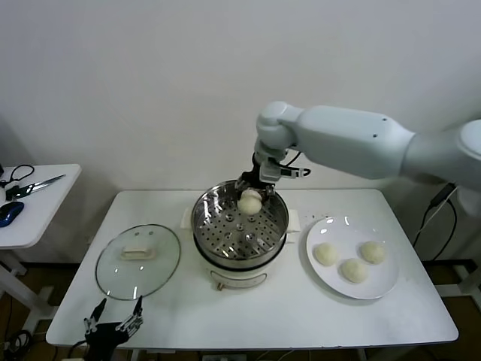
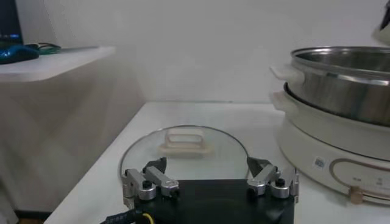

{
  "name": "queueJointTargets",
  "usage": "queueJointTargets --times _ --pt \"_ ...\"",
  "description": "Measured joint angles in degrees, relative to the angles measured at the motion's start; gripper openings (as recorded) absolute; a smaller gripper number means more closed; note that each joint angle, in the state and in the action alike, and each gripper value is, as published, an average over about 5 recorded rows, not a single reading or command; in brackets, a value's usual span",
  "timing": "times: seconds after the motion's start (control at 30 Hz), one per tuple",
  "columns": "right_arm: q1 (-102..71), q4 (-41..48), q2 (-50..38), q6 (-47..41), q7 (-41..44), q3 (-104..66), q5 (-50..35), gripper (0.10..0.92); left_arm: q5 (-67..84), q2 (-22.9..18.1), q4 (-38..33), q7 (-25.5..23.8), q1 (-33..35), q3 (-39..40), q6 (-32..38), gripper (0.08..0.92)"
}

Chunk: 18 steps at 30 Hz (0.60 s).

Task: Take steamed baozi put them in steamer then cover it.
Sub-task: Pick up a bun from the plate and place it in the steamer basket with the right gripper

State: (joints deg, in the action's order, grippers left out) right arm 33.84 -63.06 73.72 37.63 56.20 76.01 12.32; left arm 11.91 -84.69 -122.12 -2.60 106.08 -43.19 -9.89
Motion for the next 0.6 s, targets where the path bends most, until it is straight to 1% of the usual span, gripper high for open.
queueJointTargets --times 0.3,0.6 --pt "-6.2 8.1 3.6 2.7 -2.3 -4.8 8.4 0.679 -0.1 0.0 0.3 0.0 0.0 0.1 0.2 0.823" --pt "-9.7 14.1 6.1 4.3 -3.9 -7.9 13.0 0.678 -0.1 0.1 0.5 0.0 -0.1 0.1 0.3 0.823"
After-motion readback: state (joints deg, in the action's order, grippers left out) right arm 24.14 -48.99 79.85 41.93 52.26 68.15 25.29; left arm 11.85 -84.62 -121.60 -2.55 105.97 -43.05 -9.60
